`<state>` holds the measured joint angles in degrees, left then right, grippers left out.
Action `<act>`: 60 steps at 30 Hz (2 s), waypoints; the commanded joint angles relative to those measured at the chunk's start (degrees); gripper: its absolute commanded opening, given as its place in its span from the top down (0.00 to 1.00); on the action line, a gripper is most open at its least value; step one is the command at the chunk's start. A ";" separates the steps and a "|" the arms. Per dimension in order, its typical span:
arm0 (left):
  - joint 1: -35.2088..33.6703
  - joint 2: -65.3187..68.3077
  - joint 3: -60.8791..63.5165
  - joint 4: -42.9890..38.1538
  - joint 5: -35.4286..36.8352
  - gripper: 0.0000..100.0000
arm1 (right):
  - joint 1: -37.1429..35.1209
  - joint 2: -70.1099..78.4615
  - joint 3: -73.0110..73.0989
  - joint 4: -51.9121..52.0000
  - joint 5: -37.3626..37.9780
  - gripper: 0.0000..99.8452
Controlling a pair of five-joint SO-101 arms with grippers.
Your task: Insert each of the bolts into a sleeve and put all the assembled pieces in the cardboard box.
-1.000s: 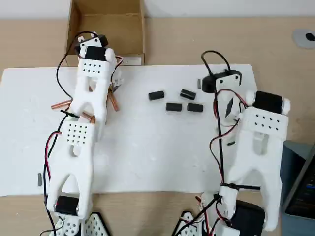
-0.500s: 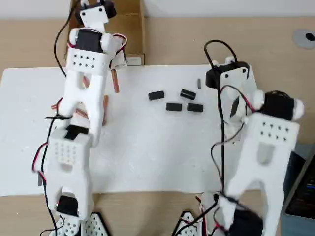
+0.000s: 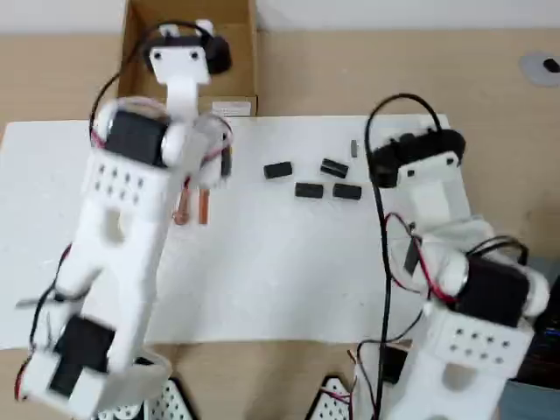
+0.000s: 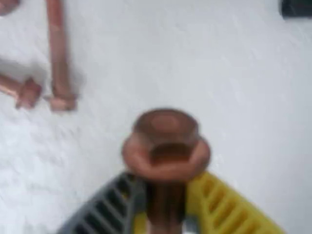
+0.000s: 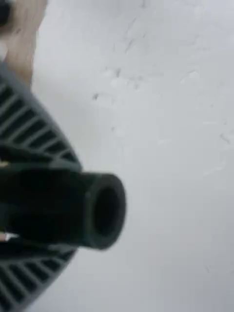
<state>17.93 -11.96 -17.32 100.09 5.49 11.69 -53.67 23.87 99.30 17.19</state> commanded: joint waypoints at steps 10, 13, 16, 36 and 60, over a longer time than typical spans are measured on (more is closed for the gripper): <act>1.23 -27.65 30.33 -2.46 -0.62 1.00 | -11.21 -19.74 18.68 -10.81 -17.76 0.99; 0.88 -35.82 37.80 -6.95 -0.35 1.00 | -16.92 -25.63 22.37 -13.36 -21.36 0.99; 0.79 -44.35 45.98 -12.75 -0.18 1.00 | -21.58 -30.64 27.21 -15.65 -24.18 0.99; 0.70 -90.51 68.75 -27.16 16.09 1.00 | -52.53 -51.21 40.40 -19.34 -26.29 0.99; 12.40 -92.18 73.41 -38.07 20.13 1.00 | -70.55 -53.41 42.95 -22.86 -26.02 0.99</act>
<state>29.54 -104.09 55.65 63.78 25.45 -58.20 -103.60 66.86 77.93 -8.75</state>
